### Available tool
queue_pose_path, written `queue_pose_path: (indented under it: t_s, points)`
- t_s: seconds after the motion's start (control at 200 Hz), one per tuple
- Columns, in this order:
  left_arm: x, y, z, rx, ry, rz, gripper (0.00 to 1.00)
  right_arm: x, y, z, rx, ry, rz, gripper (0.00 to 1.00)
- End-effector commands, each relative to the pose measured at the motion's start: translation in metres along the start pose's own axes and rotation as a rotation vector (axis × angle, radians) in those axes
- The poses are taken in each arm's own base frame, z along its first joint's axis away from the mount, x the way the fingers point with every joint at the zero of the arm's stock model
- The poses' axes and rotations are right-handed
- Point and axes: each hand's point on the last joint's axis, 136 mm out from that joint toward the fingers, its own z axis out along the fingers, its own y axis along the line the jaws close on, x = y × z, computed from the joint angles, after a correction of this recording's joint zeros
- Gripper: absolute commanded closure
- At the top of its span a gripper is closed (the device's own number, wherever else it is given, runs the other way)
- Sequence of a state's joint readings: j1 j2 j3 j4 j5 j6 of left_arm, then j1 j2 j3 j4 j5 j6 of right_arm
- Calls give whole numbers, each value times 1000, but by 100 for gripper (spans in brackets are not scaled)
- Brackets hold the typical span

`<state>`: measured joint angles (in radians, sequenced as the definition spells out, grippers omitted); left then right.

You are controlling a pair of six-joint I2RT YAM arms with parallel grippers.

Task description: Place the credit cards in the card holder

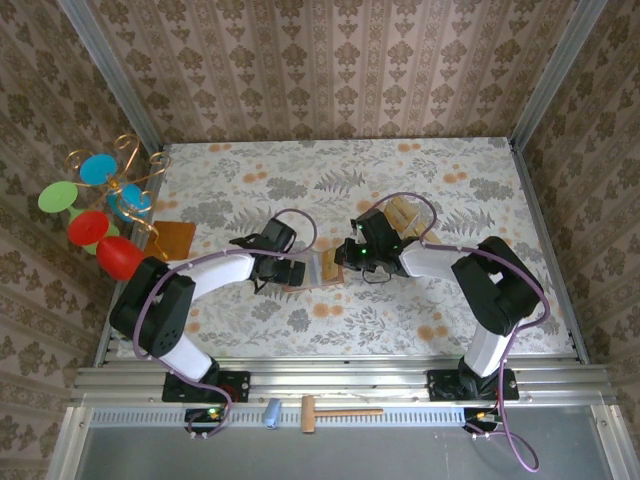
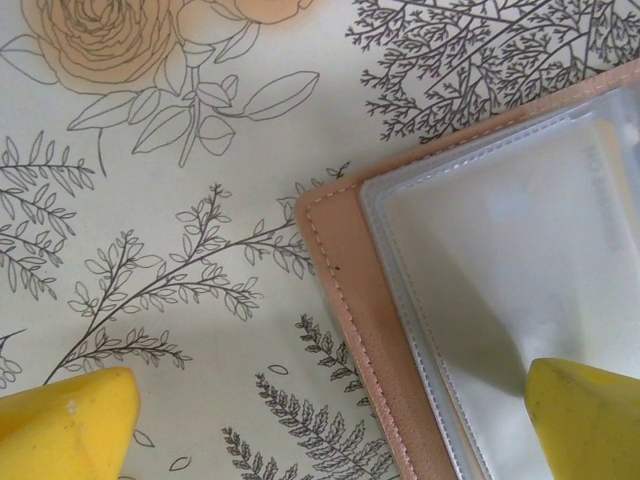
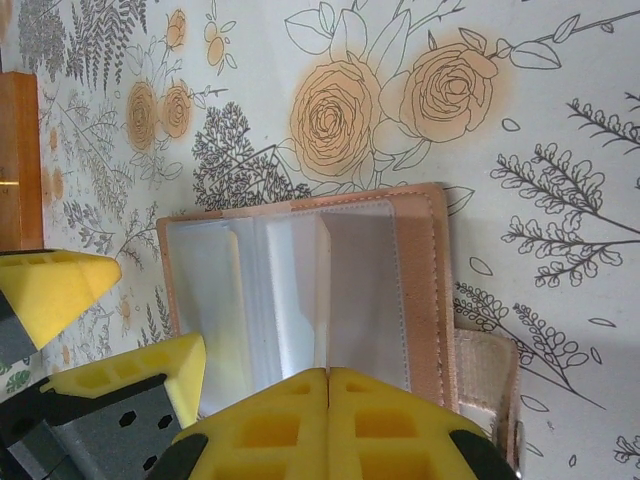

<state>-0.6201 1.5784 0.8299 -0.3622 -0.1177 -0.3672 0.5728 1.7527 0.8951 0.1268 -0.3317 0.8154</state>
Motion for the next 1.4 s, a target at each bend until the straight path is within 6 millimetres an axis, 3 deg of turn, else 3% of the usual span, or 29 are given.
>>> queue_pose_path:
  t_s: [0.0, 0.585, 0.96, 1.395]
  points:
    - [15, 12, 0, -42, 41, -19, 0, -3, 6, 2, -24, 7, 6, 100]
    - [17, 15, -2, -47, 41, -35, 0, -17, 39, 8, -203, -39, -43, 100]
    - [4, 15, -14, -34, 10, -39, 0, -18, 39, 16, -221, -39, -34, 100]
    - [19, 24, -5, -55, 43, -59, 0, -17, 39, 18, -242, -45, -41, 100]
